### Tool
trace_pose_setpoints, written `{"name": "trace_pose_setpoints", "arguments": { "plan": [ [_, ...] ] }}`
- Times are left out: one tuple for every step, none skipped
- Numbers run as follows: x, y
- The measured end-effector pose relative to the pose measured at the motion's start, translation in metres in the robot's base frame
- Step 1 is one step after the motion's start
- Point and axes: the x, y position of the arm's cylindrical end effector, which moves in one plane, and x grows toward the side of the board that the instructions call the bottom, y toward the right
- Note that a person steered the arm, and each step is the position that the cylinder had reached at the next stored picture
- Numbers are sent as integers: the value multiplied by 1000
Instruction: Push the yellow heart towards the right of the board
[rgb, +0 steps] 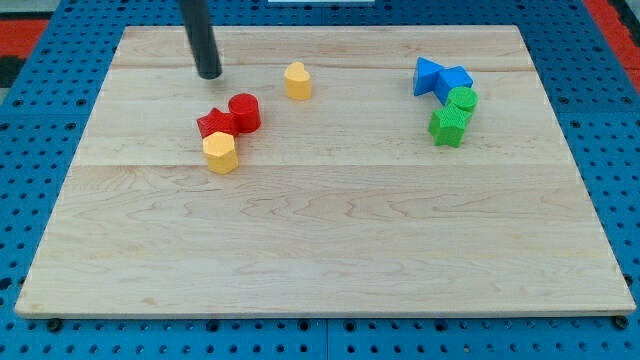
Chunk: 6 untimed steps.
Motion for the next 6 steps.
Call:
{"name": "trace_pose_setpoints", "arguments": {
  "plan": [
    [10, 61],
    [15, 121],
    [15, 142],
    [15, 115],
    [17, 77],
    [29, 91]
  ]
}}
